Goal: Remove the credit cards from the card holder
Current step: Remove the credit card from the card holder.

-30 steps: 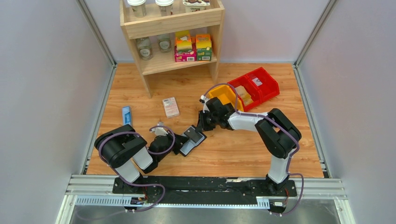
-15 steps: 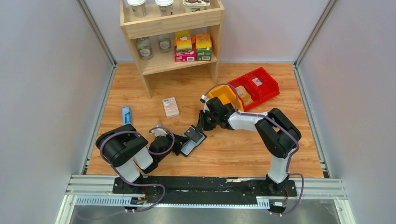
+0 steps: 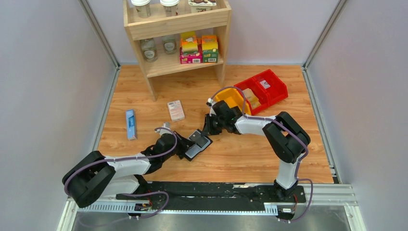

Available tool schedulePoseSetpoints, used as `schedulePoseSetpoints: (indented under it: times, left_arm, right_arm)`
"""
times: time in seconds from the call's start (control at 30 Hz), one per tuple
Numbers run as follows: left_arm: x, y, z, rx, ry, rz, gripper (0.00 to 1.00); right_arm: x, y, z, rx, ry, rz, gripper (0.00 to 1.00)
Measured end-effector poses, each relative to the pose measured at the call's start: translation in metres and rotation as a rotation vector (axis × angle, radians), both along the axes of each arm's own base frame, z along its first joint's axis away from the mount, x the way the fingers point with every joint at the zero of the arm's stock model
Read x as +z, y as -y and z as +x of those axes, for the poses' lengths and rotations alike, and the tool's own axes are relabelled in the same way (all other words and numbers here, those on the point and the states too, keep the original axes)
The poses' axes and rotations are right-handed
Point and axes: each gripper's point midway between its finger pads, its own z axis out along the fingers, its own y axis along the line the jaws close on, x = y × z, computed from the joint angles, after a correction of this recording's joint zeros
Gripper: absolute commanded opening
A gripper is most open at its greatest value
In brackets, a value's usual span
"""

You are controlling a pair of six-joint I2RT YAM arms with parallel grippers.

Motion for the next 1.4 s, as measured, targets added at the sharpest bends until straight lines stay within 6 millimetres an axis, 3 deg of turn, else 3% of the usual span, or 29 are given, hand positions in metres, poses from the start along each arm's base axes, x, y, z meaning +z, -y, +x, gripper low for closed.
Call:
schedulePoseSetpoints:
  times: [0.2, 0.37, 0.63, 0.93, 1.4]
  left_arm:
    - [-0.02, -0.008, -0.013, -0.041, -0.07, 0.112, 0.01]
    - [-0.02, -0.006, -0.016, -0.088, -0.086, 0.161, 0.11]
    - [-0.033, -0.017, -0.023, -0.109, -0.119, 0.251, 0.15]
    - [-0.033, -0.019, -0.017, -0.129, -0.106, 0.334, 0.15]
    - [-0.034, -0.017, -0.014, -0.133, -0.1, 0.337, 0.15]
  right_arm:
    - [0.001, 0.002, -0.003, -0.001, 0.001, -0.004, 0.22]
    - [0.002, 0.013, -0.011, 0.011, 0.011, -0.043, 0.31]
    - [0.011, 0.018, -0.019, 0.063, 0.049, -0.071, 0.35]
    - [0.01, 0.012, -0.031, 0.119, 0.057, -0.089, 0.32]
    - [0.011, 0.013, -0.029, 0.125, 0.076, -0.109, 0.28]
